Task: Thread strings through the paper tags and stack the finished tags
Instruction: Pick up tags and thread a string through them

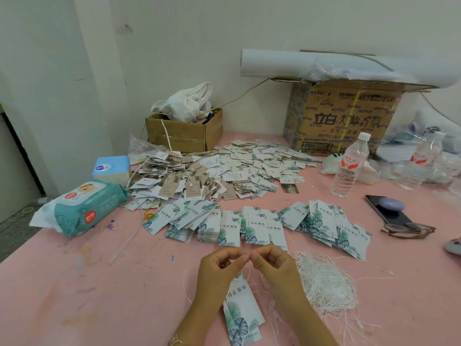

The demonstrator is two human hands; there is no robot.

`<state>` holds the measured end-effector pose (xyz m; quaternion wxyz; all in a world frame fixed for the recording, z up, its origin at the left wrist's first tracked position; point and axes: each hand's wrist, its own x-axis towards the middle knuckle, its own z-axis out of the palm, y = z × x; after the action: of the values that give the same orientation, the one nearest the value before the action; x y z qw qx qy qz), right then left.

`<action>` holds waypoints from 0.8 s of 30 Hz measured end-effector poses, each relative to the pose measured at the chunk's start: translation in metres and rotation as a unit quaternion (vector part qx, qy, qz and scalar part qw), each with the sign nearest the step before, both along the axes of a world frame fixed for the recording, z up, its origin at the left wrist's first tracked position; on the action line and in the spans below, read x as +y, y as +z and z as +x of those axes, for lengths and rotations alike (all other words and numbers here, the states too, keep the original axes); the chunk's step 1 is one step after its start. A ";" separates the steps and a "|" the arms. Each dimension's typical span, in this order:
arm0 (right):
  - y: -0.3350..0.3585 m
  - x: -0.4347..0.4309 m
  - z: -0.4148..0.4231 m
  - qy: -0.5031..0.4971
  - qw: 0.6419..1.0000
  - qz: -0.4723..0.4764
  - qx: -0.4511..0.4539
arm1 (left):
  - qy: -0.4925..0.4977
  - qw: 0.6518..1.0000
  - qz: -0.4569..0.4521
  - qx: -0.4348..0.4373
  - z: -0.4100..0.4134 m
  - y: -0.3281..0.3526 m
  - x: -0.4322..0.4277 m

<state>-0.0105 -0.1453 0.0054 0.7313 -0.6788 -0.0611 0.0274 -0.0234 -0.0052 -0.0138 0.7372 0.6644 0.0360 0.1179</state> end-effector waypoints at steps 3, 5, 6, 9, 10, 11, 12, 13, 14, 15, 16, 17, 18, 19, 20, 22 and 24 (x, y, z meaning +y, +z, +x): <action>0.002 -0.001 -0.002 0.043 0.998 0.027 0.031 | -0.006 1.000 -0.026 0.009 0.002 0.000 0.002; 0.003 -0.001 -0.002 0.074 0.993 0.070 0.055 | -0.011 0.999 -0.036 0.011 0.002 -0.001 0.003; 0.004 -0.001 -0.002 0.085 0.991 0.088 0.062 | -0.014 0.999 -0.037 0.011 0.002 -0.001 0.003; 0.005 0.000 -0.002 0.111 0.981 0.133 0.088 | -0.025 0.999 -0.043 0.011 0.002 -0.001 0.003; 0.006 0.001 -0.002 0.121 0.975 0.156 0.100 | -0.027 0.998 -0.052 0.013 0.002 -0.001 0.003; 0.006 0.002 -0.003 0.130 0.970 0.174 0.109 | -0.029 0.997 -0.064 0.014 0.002 0.000 0.004; 0.007 0.003 -0.003 0.136 0.967 0.181 0.114 | -0.032 0.997 -0.075 0.015 0.002 0.000 0.004; 0.007 0.003 -0.003 0.139 0.967 0.182 0.115 | -0.034 0.996 -0.080 0.015 0.001 0.001 0.004; 0.007 0.003 -0.003 0.142 0.966 0.181 0.116 | -0.037 0.996 -0.080 0.014 0.001 0.001 0.004; 0.007 0.002 -0.003 0.143 0.966 0.181 0.115 | -0.039 0.996 -0.078 0.011 0.001 0.002 0.004; 0.006 0.002 -0.003 0.145 0.966 0.180 0.113 | -0.041 0.996 -0.077 0.009 0.001 0.002 0.004; 0.006 0.002 -0.003 0.147 0.966 0.179 0.112 | -0.041 0.996 -0.076 0.009 0.000 0.003 0.003; 0.006 0.001 -0.003 0.149 0.966 0.179 0.112 | -0.041 0.996 -0.075 0.010 0.000 0.003 0.003; 0.005 0.002 -0.003 0.150 0.966 0.177 0.112 | -0.041 0.996 -0.073 0.011 0.000 0.003 0.003; 0.005 0.002 -0.003 0.149 0.967 0.175 0.112 | -0.040 0.997 -0.071 0.013 0.000 0.003 0.003; 0.004 0.002 -0.003 0.143 0.969 0.165 0.112 | -0.038 0.997 -0.067 0.013 -0.001 0.003 0.003; 0.003 0.002 -0.002 0.133 0.972 0.156 0.110 | -0.034 0.997 -0.065 0.012 -0.001 0.003 0.002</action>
<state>-0.0130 -0.1429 0.0087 0.8204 -0.5346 -0.0732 0.1893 -0.0242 -0.0030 -0.0104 0.7818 0.6173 0.0298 0.0822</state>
